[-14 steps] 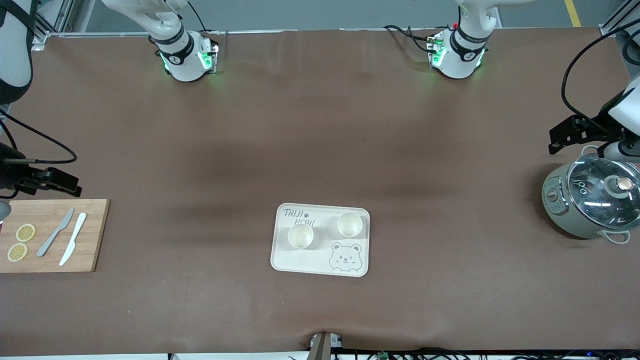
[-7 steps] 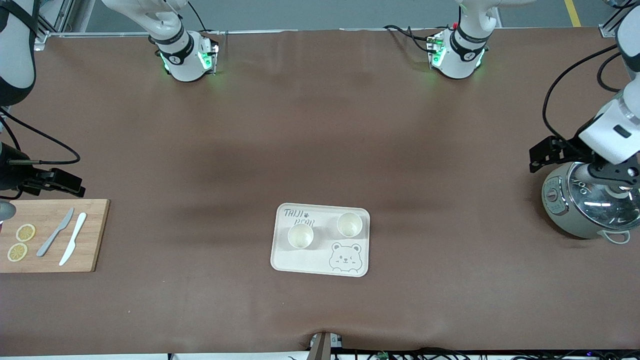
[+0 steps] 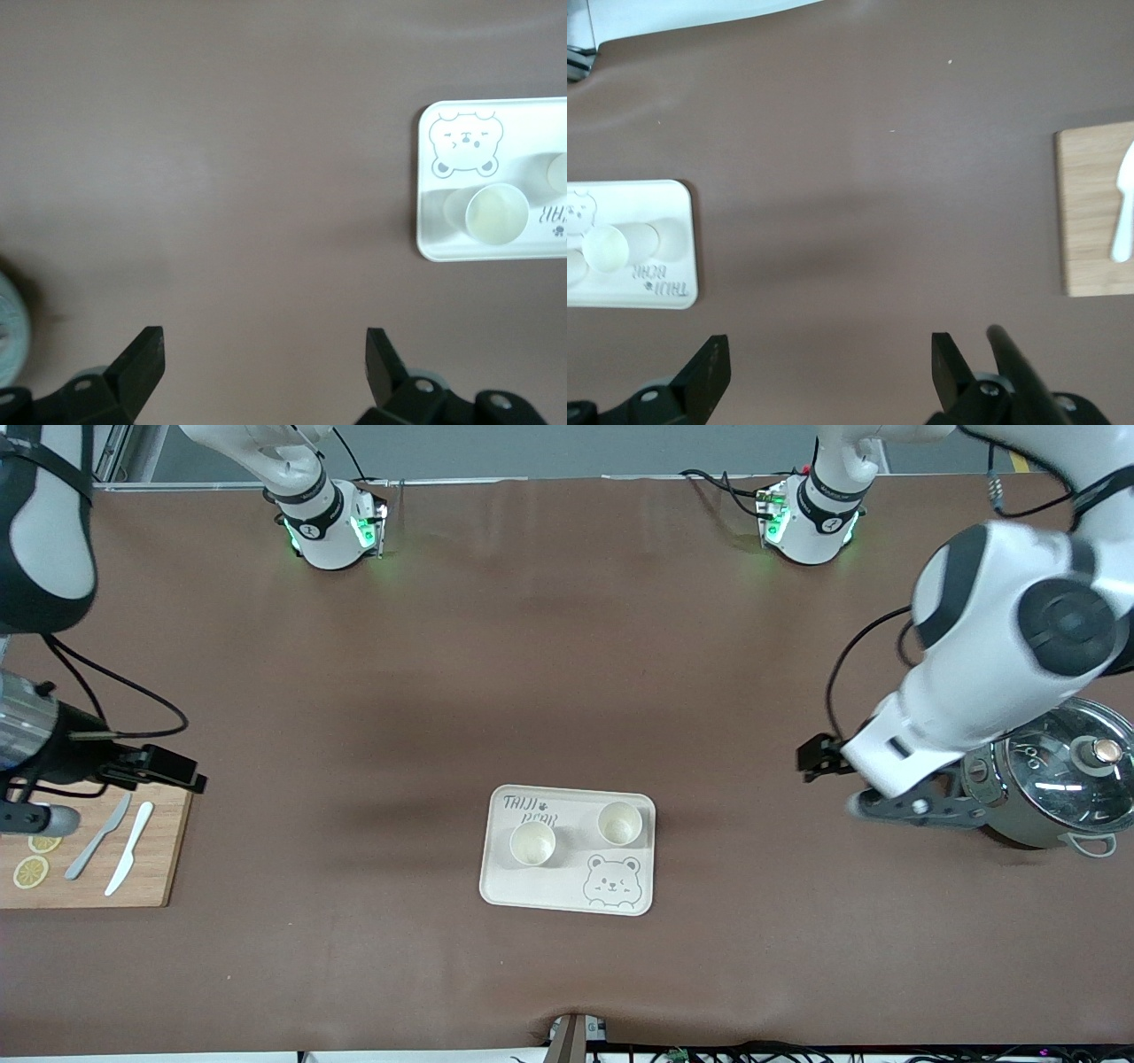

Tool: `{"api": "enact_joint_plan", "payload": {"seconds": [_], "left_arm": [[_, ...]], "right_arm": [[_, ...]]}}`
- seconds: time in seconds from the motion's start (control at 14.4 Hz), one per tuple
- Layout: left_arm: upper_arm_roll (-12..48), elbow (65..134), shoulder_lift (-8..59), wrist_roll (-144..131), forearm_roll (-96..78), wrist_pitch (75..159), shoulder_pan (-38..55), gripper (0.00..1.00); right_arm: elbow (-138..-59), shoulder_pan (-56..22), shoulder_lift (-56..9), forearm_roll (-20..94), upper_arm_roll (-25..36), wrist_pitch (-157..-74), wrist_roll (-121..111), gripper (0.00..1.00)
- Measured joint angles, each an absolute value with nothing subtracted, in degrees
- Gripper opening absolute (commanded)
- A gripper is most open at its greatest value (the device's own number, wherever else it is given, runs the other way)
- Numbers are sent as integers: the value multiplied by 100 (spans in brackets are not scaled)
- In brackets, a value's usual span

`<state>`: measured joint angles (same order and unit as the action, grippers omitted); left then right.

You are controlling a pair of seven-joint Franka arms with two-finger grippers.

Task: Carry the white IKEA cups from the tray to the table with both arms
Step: 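Reach the right gripper and the left gripper toward the cups on the tray, then lower the right gripper and the left gripper around the two white cups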

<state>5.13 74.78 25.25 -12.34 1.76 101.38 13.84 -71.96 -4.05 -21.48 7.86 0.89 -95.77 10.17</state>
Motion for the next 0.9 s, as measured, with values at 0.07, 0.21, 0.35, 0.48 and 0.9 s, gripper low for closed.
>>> {"api": "enact_joint_plan", "payload": {"seconds": [0.07,0.21,0.35,0.48,0.9], "left_arm": [[514,7396,2747,-1388,176,10275,1488,100],[517,7132,3214,-1650,176,10459,1688,100],[519,6932,3574,-1860,176,10749,1849,100],[519,6854,3771,-2107,176,10948,1955,100],[514,6844,4357,-3193,176,11580,2399,100]], "right_arm": [[-7196,-587,-2203,786,82,-9651,1329,100],[-7200,-985,-2324,784,73,-9864,1961,100],[-7214,-1292,-2504,783,68,-10168,2520,100],[-7247,-1574,-2728,761,66,-10502,2958,100],[-7284,-2218,-3435,507,75,-11402,3743,100]]}}
